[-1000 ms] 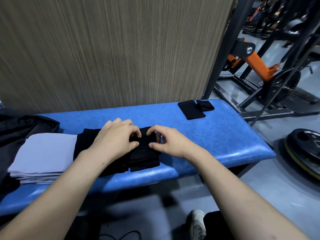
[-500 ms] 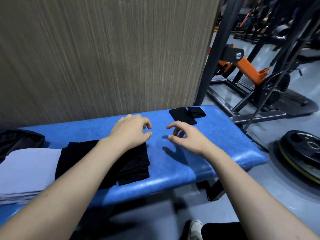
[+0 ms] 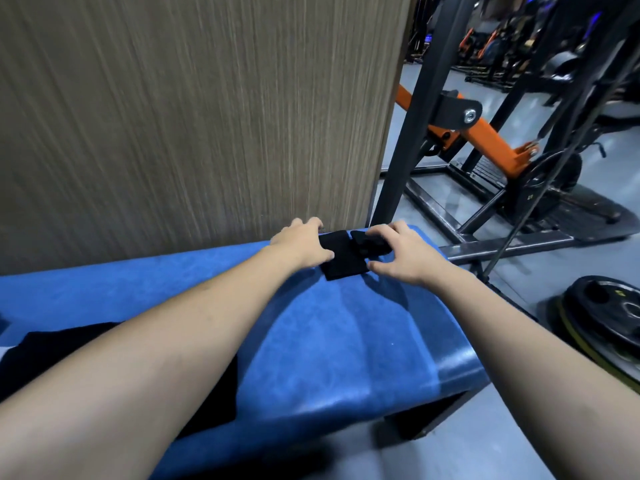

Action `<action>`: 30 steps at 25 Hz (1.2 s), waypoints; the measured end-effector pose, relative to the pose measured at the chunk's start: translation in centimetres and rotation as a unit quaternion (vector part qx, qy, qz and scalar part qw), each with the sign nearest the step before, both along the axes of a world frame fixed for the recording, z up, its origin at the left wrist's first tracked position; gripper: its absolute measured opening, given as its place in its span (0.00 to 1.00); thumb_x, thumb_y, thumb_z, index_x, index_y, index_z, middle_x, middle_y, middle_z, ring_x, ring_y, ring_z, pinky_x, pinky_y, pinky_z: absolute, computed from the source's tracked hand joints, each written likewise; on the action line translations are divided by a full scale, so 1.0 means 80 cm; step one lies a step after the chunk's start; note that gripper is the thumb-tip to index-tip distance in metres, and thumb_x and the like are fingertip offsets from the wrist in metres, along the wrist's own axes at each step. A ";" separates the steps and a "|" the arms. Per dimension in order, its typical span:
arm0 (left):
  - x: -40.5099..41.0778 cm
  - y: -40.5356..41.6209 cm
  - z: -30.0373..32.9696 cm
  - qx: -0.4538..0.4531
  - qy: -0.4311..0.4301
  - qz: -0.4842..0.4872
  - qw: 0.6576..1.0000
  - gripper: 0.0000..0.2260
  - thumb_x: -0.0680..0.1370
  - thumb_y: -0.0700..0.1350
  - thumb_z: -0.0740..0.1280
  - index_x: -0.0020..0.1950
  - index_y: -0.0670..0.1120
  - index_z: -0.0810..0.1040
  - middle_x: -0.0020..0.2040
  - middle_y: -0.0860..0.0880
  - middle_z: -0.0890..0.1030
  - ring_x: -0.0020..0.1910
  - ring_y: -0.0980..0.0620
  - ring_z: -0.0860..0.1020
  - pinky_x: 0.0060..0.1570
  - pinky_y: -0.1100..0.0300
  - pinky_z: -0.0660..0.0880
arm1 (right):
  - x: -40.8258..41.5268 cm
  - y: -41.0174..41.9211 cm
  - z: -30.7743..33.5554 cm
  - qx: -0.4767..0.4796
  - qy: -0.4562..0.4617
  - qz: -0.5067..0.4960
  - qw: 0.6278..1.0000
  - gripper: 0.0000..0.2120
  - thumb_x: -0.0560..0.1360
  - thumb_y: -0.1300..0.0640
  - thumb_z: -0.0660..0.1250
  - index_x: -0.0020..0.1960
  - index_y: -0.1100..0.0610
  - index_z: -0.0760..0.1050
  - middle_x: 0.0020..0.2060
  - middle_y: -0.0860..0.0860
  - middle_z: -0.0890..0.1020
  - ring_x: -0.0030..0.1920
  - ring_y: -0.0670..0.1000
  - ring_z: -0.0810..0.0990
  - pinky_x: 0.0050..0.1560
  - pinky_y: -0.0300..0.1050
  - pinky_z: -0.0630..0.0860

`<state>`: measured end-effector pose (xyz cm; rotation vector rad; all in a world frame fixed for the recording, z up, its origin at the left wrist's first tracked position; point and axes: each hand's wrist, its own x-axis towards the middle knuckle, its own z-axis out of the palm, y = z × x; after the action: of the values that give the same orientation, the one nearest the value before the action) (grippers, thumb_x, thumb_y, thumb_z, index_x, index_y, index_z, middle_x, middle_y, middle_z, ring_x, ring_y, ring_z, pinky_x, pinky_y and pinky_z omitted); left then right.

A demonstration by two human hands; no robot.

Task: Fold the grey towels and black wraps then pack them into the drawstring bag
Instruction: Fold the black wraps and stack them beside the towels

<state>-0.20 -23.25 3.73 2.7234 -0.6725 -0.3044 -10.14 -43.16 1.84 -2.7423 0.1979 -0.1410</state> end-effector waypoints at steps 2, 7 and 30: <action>0.020 -0.014 -0.010 0.002 0.019 0.019 1.000 0.36 0.73 0.59 0.70 0.77 0.53 0.60 0.72 0.43 0.68 0.68 0.40 0.70 0.64 0.49 0.70 | 0.020 -0.018 0.000 -0.026 0.018 -0.008 0.999 0.31 0.70 0.46 0.73 0.71 0.43 0.67 0.64 0.51 0.68 0.65 0.56 0.70 0.66 0.52 0.70; 0.037 -0.036 -0.026 0.057 0.016 -0.012 0.998 0.37 0.71 0.64 0.71 0.76 0.56 0.64 0.70 0.48 0.70 0.70 0.42 0.64 0.64 0.49 0.68 | 0.061 -0.030 -0.015 -0.046 0.086 0.004 0.995 0.37 0.69 0.46 0.72 0.74 0.40 0.61 0.67 0.49 0.67 0.66 0.58 0.67 0.65 0.60 0.70; -0.073 0.075 0.073 -0.172 0.212 -0.125 0.954 0.14 0.76 0.36 0.63 0.53 0.50 0.83 0.38 0.49 0.77 0.35 0.52 0.71 0.34 0.63 0.69 | -0.098 0.070 0.103 0.035 -0.027 0.134 0.990 0.26 0.68 0.59 0.79 0.62 0.51 0.74 0.57 0.49 0.74 0.53 0.52 0.77 0.57 0.46 0.76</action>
<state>-6.08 -17.25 9.58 2.1454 -0.8486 -0.7317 -17.97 -37.55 10.07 -2.6604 -0.1775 -0.1324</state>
